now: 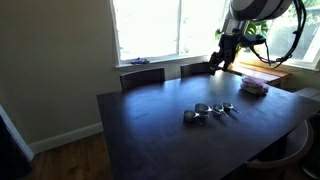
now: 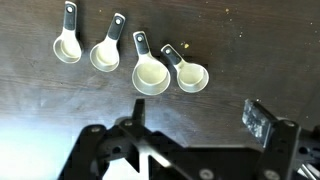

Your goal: Stack the cups

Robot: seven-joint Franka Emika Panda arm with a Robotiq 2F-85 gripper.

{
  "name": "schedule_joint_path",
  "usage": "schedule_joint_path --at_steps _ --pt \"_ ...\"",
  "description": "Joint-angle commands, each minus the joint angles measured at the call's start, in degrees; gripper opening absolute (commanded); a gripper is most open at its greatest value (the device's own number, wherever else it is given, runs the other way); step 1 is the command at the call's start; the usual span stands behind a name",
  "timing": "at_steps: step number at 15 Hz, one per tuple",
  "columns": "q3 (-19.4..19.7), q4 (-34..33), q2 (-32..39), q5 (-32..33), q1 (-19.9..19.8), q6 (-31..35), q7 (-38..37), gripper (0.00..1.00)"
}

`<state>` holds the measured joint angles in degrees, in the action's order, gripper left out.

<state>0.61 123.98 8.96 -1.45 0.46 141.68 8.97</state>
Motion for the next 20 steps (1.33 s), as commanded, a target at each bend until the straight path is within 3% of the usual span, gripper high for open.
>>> schedule_joint_path --at_steps 1,10,20 --pt "-0.60 -1.54 3.30 0.23 -0.61 2.52 0.35 1.00" --pt "-0.76 -2.03 4.48 0.57 -0.62 2.26 0.29 1.00" --pt "-1.43 -5.80 16.64 5.55 -0.31 1.87 3.64 1.00"
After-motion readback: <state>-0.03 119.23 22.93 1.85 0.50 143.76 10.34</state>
